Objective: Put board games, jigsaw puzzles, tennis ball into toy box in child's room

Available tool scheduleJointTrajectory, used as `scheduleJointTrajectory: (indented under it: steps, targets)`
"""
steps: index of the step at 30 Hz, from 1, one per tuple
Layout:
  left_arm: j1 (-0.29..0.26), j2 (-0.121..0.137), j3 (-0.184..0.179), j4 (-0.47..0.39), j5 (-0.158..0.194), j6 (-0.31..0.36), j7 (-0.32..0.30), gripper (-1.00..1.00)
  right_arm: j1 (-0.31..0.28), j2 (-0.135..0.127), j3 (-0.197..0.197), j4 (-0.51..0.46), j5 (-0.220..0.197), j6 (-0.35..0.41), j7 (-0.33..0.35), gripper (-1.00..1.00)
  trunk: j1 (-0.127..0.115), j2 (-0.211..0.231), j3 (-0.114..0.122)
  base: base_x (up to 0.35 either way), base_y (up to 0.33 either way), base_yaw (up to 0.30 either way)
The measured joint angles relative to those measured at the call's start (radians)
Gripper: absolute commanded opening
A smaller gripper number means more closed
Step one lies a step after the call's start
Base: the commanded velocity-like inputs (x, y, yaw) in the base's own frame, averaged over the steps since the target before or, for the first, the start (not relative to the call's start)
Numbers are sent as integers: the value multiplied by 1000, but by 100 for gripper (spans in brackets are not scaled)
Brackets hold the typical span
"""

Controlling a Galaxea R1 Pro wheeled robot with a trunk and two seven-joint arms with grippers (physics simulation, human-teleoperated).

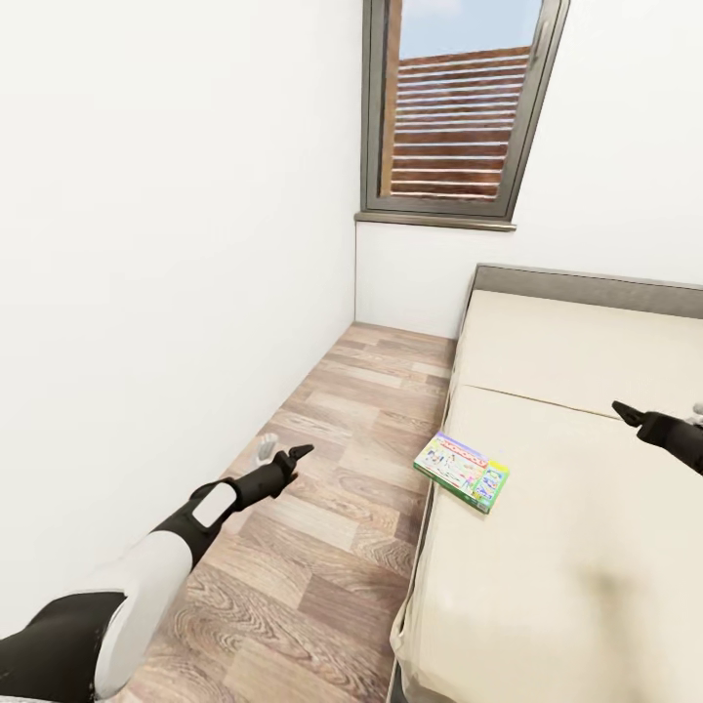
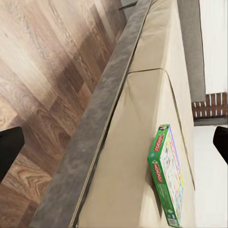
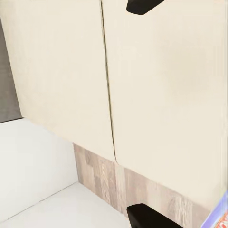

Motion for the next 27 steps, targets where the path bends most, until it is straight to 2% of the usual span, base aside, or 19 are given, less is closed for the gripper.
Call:
scheduleJointTrajectory:
  steps: [1, 3, 4, 6, 12, 21, 27]
  targets:
    - [0, 0, 0, 0, 0, 0, -1, 100, 1, 1, 0, -1, 1, 0, 0, 100, 0, 0, 0, 0, 0, 0]
    - [0, 3, 0, 3, -1, 1, -23, 100, 31, 25, -4, -54, -3, 7, 1, 100, 0, 0, 0, 0, 0, 0]
    - [0, 3, 0, 3, -1, 1, -24, 100, 32, 26, -4, -55, -2, 7, 1, 100, 0, 0, 0, 0, 0, 0]
    - [1, 6, 1, 10, -2, -1, -38, 100, 44, 43, -5, -89, -5, 21, 1, 100, 0, 0, 0, 0, 0, 0]
    - [2, 8, 1, 27, -2, -12, -56, 100, 35, 65, -4, -126, -7, 83, 1, 100, 0, 0, 0, 0, 0, -38]
    - [3, 10, 1, 37, -2, -23, -70, 100, 24, 76, 3, -144, -11, 156, 0, 100, 0, 0, 0, 0, 0, -141]
    - [4, 11, 1, 40, -3, -26, -77, 100, 21, 79, 31, -149, -11, 178, -1, 100, 0, 0, 0, 0, 0, -236]
